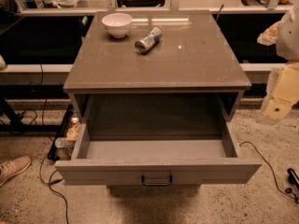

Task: Close top drawer

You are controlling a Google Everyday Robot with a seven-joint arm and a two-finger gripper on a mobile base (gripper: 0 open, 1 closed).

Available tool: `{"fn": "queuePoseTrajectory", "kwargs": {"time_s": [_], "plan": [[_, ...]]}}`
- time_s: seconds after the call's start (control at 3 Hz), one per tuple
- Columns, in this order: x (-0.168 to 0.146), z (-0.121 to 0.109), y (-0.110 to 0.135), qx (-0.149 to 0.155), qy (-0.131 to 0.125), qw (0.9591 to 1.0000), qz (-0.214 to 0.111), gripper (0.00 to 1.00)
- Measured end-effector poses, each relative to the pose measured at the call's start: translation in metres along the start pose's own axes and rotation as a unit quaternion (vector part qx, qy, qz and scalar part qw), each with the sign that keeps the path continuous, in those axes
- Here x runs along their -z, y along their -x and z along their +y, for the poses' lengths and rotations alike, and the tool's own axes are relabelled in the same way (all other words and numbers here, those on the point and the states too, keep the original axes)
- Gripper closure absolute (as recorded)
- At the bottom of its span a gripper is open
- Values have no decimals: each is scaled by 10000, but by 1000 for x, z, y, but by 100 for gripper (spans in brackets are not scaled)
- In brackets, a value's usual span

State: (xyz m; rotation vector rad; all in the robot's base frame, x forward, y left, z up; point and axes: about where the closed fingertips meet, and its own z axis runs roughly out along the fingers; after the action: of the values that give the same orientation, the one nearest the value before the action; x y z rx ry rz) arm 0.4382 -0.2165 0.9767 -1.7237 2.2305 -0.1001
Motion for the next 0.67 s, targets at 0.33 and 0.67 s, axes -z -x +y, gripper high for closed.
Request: {"fn": "queuePoseTrajectory", "kwargs": {"time_s": [0.33,0.67], "plan": [[0,0,0,0,0,10000,0,0],[-30,9,-13,-417,211,9989,-93,0]]}}
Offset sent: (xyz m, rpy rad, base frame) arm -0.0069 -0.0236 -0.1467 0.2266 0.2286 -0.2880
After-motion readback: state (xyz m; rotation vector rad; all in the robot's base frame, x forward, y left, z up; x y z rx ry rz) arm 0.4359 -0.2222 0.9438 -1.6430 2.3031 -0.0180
